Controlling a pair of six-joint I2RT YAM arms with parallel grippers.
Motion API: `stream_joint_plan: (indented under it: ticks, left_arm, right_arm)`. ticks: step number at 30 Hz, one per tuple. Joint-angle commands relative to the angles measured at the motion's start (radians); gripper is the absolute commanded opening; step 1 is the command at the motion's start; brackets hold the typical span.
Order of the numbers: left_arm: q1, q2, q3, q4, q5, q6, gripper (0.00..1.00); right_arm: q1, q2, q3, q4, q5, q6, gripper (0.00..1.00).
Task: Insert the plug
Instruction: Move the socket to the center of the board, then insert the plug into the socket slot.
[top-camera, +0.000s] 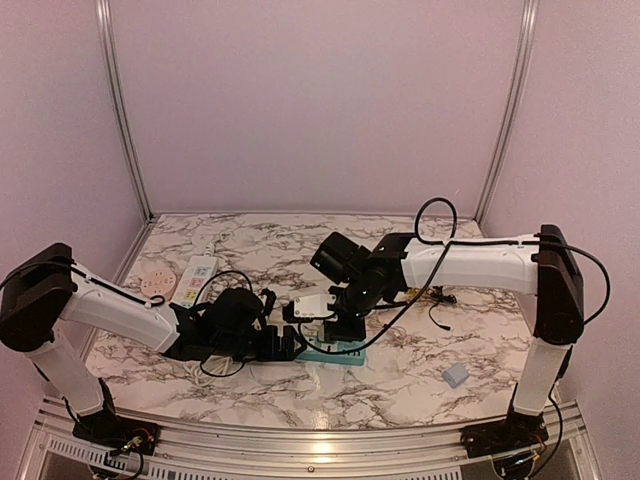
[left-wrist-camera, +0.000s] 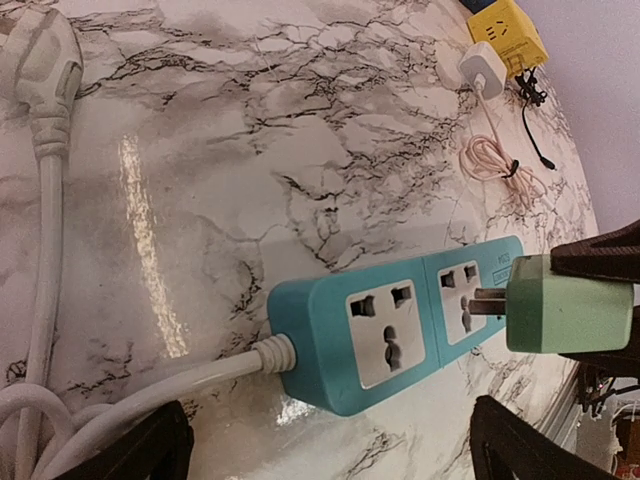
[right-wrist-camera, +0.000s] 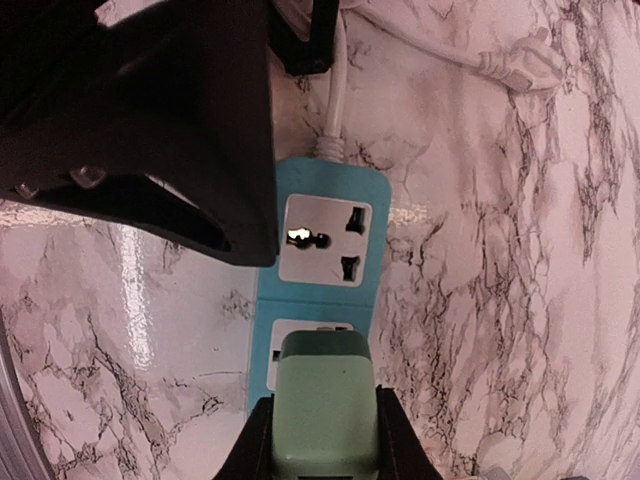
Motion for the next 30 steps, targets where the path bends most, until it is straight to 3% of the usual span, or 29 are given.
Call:
stream_joint_plan:
  ticks: [1, 9, 30]
  left_arm:
    - [0.005, -0.03, -0.028, 0.036, -0.004, -0.007, 0.99]
    - [0.005, -0.058, -0.048, 0.04, -0.007, -0.008, 0.98]
    - [0.005, -0.1, -0.113, 0.114, -0.002, -0.032, 0.86]
  right_arm:
    - [0.008, 0.001, 0.066, 0.014, -0.02, -0.013, 0.0]
    - [0.01, 0.052, 0.098, -0.037, 0.067, 0.017, 0.0]
    - [0.035, 0.13, 0.203, -0.03, 0.022, 0.027, 0.0]
